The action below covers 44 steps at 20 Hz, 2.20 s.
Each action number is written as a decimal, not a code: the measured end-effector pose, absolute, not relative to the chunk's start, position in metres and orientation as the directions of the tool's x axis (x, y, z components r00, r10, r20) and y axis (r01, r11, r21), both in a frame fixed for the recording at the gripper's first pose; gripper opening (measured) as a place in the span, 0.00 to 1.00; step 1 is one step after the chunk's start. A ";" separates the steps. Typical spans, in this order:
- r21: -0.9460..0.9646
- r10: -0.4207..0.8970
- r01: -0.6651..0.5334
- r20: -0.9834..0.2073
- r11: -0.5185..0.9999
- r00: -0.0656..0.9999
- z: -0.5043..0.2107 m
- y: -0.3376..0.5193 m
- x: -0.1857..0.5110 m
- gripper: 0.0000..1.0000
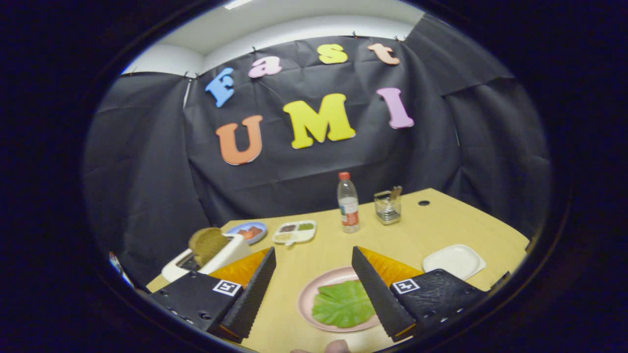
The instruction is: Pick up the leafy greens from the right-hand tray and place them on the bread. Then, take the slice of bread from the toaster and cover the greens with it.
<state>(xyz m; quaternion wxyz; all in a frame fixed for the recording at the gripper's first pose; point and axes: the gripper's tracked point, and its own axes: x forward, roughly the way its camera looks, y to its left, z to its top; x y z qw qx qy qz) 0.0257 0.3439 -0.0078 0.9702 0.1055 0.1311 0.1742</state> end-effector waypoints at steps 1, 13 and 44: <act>0.254 0.396 -0.342 -0.207 0.905 0.895 -0.002 0.375 0.016 0.96; 0.094 0.361 -0.350 -0.305 0.932 0.881 -0.021 0.535 0.029 0.95; 0.260 0.454 -0.400 -0.200 0.879 0.868 0.069 0.445 0.023 0.12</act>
